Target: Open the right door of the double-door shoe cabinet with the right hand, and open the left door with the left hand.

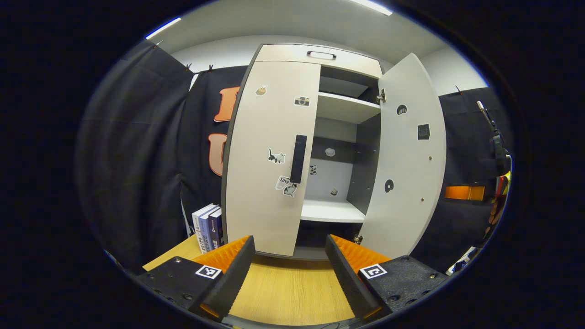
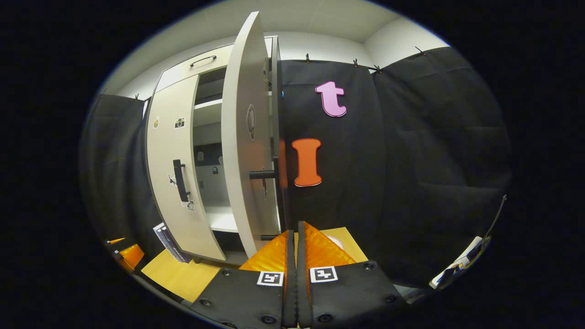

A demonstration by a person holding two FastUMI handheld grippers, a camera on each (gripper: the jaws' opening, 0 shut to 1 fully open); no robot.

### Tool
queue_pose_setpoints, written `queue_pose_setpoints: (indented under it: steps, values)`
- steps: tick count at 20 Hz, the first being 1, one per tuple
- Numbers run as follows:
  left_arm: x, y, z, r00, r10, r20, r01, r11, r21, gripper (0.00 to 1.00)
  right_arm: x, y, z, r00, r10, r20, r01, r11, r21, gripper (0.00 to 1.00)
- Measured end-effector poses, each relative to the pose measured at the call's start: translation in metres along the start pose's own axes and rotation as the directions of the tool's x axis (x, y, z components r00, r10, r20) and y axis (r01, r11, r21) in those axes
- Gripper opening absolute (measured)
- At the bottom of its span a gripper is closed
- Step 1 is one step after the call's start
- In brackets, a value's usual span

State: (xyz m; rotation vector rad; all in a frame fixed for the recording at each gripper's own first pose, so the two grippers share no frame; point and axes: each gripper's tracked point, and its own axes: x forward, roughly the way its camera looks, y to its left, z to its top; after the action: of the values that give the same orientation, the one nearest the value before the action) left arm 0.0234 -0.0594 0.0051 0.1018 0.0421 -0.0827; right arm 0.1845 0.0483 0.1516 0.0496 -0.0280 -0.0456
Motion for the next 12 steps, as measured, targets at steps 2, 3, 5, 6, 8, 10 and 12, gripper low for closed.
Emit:
queue_pose_setpoints:
  steps: [2, 3, 5, 6, 8, 10, 12]
  values:
    - [0.01, -0.007, 0.0, 1.0, -0.023, -0.014, 0.023, 1.0, -0.012, 0.95, 0.0, -0.002, 0.0, 1.0, -0.011, 0.01, 0.011, 1.0, 0.016, 0.08]
    - [0.016, -0.009, 0.003, 1.0, -0.028, -0.014, 0.028, 0.999, -0.018, 0.95, -0.001, -0.004, 0.0, 1.0, -0.019, 0.013, 0.019, 1.0, 0.024, 0.09]
    - [0.031, -0.012, 0.007, 0.999, -0.035, -0.009, 0.035, 0.999, -0.025, 0.95, -0.002, -0.006, -0.003, 1.0, -0.027, 0.004, 0.026, 0.999, 0.038, 0.1]
    - [0.039, -0.014, 0.01, 0.999, -0.039, -0.006, 0.039, 0.999, -0.019, 0.95, -0.006, -0.006, -0.003, 1.0, -0.024, 0.001, 0.024, 0.999, 0.046, 0.09]
    - [0.057, -0.015, 0.014, 0.999, -0.05, -0.006, 0.05, 0.999, -0.011, 0.95, -0.007, -0.006, -0.004, 1.0, -0.021, 0.0, 0.021, 0.998, 0.052, 0.23]
    - [0.074, -0.013, 0.019, 0.999, -0.049, -0.004, 0.049, 0.999, -0.022, 0.95, -0.006, -0.013, -0.003, 0.999, -0.046, 0.007, 0.046, 0.998, 0.038, 0.3]
    - [0.09, -0.01, 0.028, 0.999, -0.041, 0.008, 0.041, 0.999, -0.023, 0.94, -0.006, -0.017, -0.003, 0.998, -0.059, 0.012, 0.059, 0.998, 0.025, 0.49]
